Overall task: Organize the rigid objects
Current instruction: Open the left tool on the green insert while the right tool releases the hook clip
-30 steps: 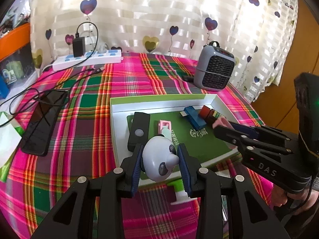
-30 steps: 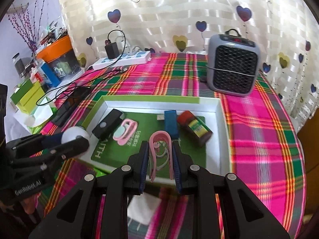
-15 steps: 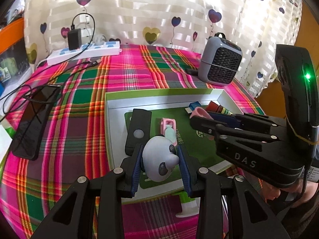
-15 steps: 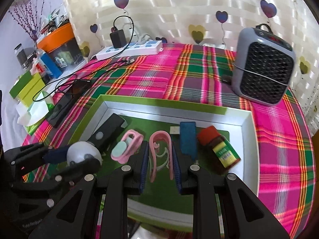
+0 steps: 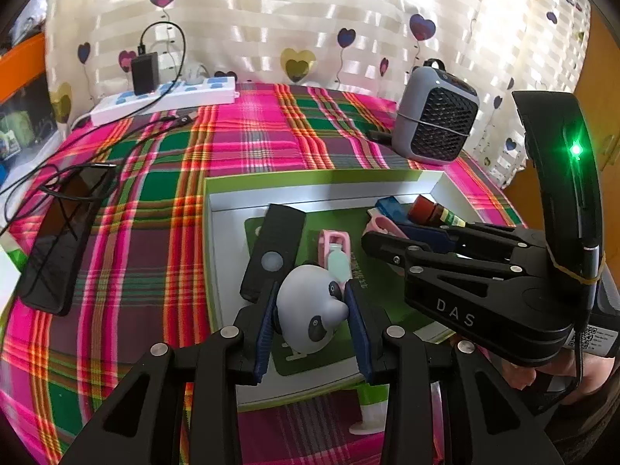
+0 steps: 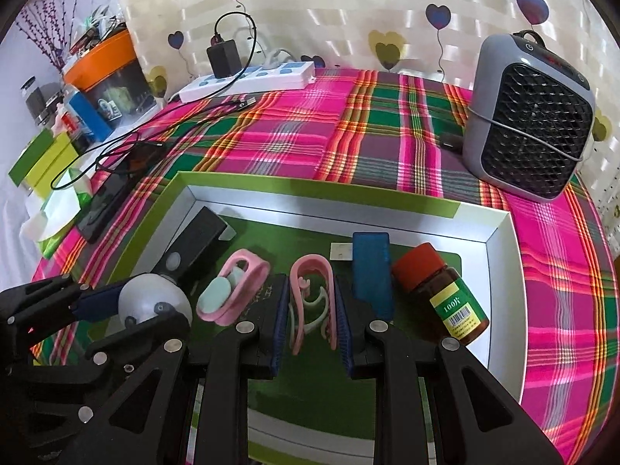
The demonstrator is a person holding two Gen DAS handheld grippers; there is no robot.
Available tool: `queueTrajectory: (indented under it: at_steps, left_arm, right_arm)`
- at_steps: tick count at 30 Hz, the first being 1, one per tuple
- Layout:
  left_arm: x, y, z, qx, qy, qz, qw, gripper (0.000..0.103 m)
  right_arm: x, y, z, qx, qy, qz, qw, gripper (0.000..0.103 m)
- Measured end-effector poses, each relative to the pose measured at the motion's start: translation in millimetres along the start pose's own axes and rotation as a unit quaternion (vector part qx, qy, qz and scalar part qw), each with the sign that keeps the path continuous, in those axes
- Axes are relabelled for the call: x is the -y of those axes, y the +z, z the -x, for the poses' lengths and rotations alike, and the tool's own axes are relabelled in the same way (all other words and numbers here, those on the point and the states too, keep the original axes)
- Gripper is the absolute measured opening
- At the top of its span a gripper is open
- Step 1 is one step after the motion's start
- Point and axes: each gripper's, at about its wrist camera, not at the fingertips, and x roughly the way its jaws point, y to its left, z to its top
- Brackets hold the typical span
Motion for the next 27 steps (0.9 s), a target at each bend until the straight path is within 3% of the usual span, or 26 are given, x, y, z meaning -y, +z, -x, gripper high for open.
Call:
queueTrajectory:
  at_steps: [27]
  left_arm:
    - [-0.1,-0.9,0.8,0.002,-0.001,-0.001,1.0,0.034]
  right_arm:
    - [-1.5,-0.6,-3.4,0.005,-0.001,0.003,1.0,0.024]
